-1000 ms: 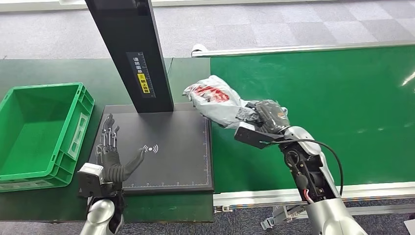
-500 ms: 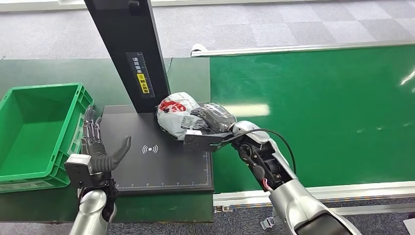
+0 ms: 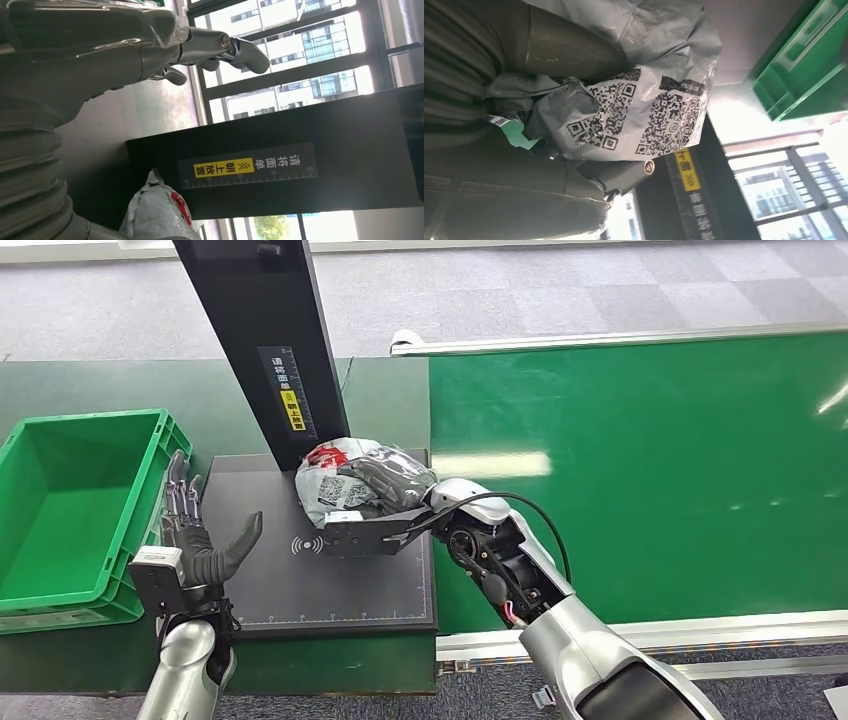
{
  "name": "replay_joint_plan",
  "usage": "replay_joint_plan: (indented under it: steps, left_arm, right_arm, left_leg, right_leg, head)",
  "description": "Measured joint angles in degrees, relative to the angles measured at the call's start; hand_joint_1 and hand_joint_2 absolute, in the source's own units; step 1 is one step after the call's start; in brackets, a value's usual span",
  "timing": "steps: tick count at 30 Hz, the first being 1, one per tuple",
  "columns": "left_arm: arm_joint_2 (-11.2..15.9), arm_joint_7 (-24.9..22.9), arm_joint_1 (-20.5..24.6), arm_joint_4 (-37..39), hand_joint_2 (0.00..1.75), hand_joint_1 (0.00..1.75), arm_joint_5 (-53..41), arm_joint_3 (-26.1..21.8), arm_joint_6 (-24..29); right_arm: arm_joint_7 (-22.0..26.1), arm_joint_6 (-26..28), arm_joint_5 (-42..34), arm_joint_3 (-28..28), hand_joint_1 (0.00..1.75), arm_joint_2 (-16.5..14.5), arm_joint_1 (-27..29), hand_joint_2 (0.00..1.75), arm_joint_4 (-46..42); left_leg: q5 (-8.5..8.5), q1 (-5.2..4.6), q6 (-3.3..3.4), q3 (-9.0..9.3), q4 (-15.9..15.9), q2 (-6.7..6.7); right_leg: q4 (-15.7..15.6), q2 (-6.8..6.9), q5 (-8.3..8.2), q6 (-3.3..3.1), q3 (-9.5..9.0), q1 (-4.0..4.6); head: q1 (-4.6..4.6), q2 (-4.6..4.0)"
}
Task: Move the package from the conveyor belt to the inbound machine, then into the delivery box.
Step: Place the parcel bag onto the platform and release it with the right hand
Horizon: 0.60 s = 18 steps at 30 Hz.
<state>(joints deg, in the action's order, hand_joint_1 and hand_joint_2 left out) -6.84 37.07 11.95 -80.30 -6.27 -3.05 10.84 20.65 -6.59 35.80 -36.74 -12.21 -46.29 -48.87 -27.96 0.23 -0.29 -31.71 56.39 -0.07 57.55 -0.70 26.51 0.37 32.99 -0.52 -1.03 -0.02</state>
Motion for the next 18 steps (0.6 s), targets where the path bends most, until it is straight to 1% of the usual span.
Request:
replay_joint_plan:
  steps: [2,3,7,10,14,18]
  left_arm:
    - [0.0,0.0,0.0,0.1,1.75,0.00,0.0,-0.2,0.1]
    - [0.0,0.0,0.0,0.1,1.75,0.00,0.0,-0.3,0.2]
    - [-0.2,-0.1,-0.2,0.0,1.75,0.00,0.0,-1.1,0.6]
    - [-0.2,-0.6,-0.5,-0.1,1.75,0.00,-0.1,-1.8,0.6]
    - [-0.4,-1.5,-1.0,-0.2,1.75,0.00,-0.5,-2.6,-0.3]
    - [-0.5,-2.3,-1.0,0.1,1.75,0.00,-0.5,-2.9,-1.5]
  right_arm:
    - [0.4,-0.9,-0.5,-0.8,0.35,-0.6,-0.1,1.75,0.0]
    - [0.5,-1.4,-0.9,-1.4,0.00,-1.1,-0.1,1.75,0.0]
    - [-1.3,-3.0,-3.5,-4.5,0.00,-2.8,-0.1,1.75,0.4]
    - [-2.1,-3.7,-6.9,-6.0,0.00,-3.5,-0.2,1.75,2.5]
    - [-1.2,-6.6,-13.4,-6.4,0.00,-3.5,-0.3,1.75,6.5]
    - [-0.5,-9.8,-17.1,-6.3,0.00,-3.5,-0.2,1.75,9.8]
  left_leg:
    - [0.00,0.01,0.00,0.00,0.0,0.00]
    - [0.00,0.02,0.00,0.01,0.0,0.01]
    - [0.00,0.09,-0.01,0.00,0.0,0.02]
    - [0.00,0.10,-0.01,0.00,0.0,0.01]
    - [0.01,0.08,0.00,0.01,0.0,0.01]
    - [0.00,0.02,0.00,0.02,0.0,0.01]
  right_leg:
    - [0.0,-0.01,0.00,0.00,0.01,0.01]
    - [0.0,-0.02,0.00,0.00,0.01,0.02]
    - [0.0,-0.01,0.02,-0.02,0.02,0.08]
    - [0.0,-0.01,0.02,-0.02,0.00,0.08]
    - [0.0,0.00,0.01,-0.02,-0.01,0.04]
    - [0.0,0.00,0.01,-0.01,-0.01,0.02]
  head:
    - [-0.01,0.00]
    - [-0.02,0.00]
    - [-0.01,0.00]
    - [0.00,0.00]
    - [0.00,0.00]
    - [0.00,0.00]
